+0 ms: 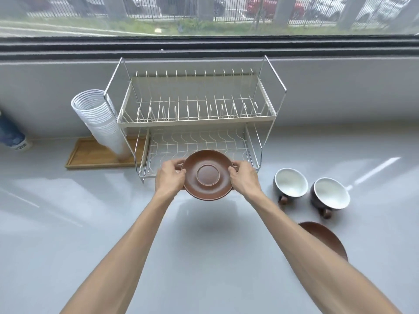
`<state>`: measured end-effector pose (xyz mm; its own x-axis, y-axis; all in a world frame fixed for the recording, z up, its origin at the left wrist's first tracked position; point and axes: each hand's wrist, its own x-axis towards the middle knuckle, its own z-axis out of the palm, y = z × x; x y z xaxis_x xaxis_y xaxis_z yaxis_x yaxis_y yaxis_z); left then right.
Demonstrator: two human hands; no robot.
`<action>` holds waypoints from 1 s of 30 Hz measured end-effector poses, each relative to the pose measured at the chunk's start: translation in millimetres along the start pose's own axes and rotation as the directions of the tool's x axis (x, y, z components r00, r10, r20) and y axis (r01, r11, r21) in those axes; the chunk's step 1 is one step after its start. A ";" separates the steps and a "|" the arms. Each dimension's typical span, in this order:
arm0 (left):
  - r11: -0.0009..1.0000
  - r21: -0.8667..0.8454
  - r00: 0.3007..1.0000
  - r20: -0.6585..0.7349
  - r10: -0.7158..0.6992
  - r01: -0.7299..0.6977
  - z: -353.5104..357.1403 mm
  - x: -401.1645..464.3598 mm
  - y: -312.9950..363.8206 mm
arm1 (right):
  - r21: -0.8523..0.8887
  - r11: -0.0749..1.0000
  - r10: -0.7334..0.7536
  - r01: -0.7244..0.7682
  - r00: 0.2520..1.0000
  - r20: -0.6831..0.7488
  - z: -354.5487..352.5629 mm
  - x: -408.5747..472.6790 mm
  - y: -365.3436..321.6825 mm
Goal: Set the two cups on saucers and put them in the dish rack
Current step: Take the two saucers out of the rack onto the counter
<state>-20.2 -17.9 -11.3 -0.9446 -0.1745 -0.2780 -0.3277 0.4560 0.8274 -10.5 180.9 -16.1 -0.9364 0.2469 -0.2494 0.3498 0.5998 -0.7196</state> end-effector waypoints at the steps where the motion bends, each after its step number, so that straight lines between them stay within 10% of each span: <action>1: 1.000 -0.002 1.000 0.005 0.005 -0.005 3.8 -8.3 -0.4 | 0.000 1.000 0.006 -0.006 1.000 -0.012 -3.8 -7.8 6.8; 30: 0.986 0.110 0.971 0.188 -0.146 0.127 118.2 -126.0 -31.1 | -0.046 0.962 0.270 -0.269 0.963 0.018 -42.0 -108.2 155.4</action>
<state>106.9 93.1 -59.7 -0.8731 -0.0720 -0.4821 -0.4446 0.5233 0.7270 146.3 279.4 -73.7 -0.8076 0.3862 -0.4458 0.5896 0.5456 -0.5955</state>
